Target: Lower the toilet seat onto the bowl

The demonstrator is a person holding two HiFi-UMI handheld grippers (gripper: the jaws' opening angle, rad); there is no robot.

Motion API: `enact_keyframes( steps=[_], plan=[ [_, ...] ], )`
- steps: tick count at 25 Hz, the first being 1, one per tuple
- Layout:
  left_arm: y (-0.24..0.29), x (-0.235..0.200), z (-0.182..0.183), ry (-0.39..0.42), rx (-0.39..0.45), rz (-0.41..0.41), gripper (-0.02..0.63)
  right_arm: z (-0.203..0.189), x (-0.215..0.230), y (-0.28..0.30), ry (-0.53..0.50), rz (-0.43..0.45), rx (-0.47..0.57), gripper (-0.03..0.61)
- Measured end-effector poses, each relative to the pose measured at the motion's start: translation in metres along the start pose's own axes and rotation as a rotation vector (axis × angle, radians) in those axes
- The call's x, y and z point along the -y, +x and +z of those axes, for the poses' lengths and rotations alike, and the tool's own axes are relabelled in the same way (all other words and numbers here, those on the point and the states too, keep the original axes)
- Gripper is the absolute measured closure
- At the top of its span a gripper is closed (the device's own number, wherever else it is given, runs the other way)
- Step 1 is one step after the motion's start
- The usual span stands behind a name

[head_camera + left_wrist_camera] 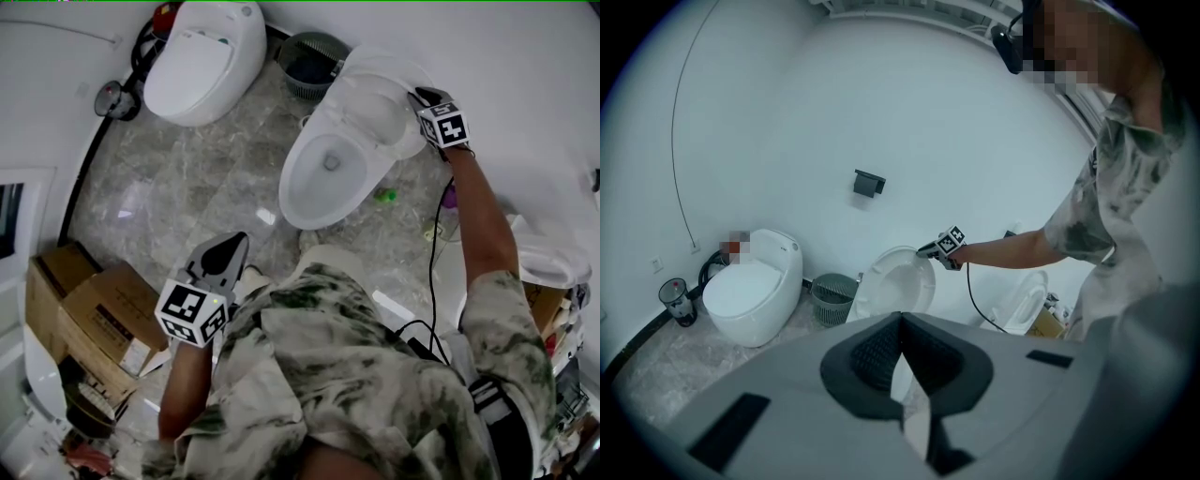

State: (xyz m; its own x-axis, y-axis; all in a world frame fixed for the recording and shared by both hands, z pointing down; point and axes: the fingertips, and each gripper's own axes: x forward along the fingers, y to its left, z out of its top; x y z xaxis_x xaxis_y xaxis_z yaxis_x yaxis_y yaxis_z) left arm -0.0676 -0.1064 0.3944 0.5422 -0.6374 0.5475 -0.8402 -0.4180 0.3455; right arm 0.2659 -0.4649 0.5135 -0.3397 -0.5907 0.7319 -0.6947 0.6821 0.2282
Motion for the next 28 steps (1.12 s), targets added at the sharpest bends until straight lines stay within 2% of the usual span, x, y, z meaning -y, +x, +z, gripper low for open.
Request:
enact_keyframes(
  steps=[28],
  plan=[
    [-0.041,-0.004,-0.027,0.017,-0.002,-0.02,0.591,-0.003,-0.079,-0.028,-0.07,0.018,-0.009,0.469]
  ],
)
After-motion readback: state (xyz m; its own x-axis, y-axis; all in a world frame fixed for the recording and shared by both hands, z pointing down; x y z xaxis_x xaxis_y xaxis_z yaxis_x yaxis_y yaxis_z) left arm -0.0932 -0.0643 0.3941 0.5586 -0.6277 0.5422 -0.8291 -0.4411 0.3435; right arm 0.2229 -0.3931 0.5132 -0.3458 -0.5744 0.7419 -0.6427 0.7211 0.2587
